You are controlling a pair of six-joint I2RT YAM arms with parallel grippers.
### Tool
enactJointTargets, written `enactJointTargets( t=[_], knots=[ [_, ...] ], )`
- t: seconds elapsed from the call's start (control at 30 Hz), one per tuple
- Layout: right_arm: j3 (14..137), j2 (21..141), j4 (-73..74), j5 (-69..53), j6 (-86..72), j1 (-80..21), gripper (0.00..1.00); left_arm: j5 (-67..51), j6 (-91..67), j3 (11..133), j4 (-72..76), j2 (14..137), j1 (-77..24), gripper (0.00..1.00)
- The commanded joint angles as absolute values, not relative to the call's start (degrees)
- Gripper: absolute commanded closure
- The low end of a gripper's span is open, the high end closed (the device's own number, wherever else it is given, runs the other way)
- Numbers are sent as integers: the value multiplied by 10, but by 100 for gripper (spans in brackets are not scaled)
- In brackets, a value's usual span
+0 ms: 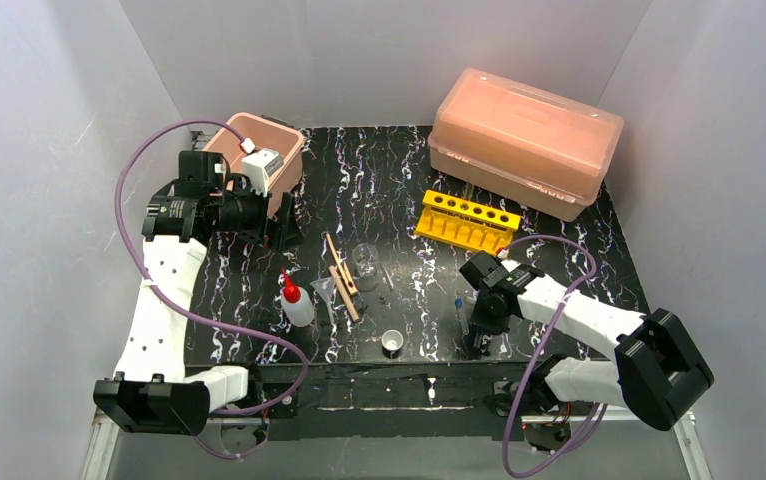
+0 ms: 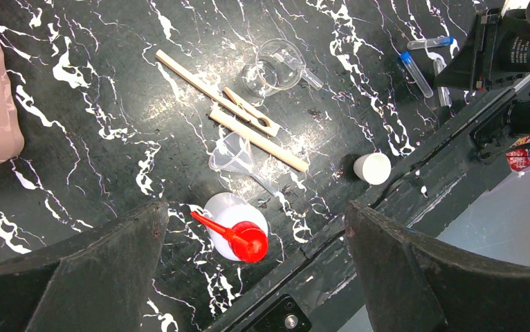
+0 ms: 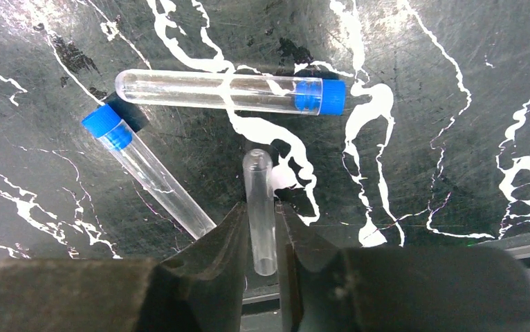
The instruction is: Organize the chemistry lab equipment
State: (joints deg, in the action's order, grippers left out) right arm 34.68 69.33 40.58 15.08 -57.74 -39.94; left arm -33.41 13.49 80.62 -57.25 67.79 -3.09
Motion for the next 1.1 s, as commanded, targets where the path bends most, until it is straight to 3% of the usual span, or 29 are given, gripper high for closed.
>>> enactJointTargets(
  t=[0.0,0.3,0.6,0.83,1.07],
  knots=[
    [351,704,412,168,-583,-404,76,-340,140,815,-584,662,-27,1],
    [390,733,410,171,-561,-404,85,-345,143,824,-592,668,-26,1],
    [499,615,453,211,-500,-404,85,-412,91,814,-566,666,-27,1],
    [579,558,323,171,-413,-419,84,-587,-79,744,-404,644,-55,1],
    [664,621,193,161,-367,-489,84,-586,-194,699,-241,643,-168,1]
  ],
)
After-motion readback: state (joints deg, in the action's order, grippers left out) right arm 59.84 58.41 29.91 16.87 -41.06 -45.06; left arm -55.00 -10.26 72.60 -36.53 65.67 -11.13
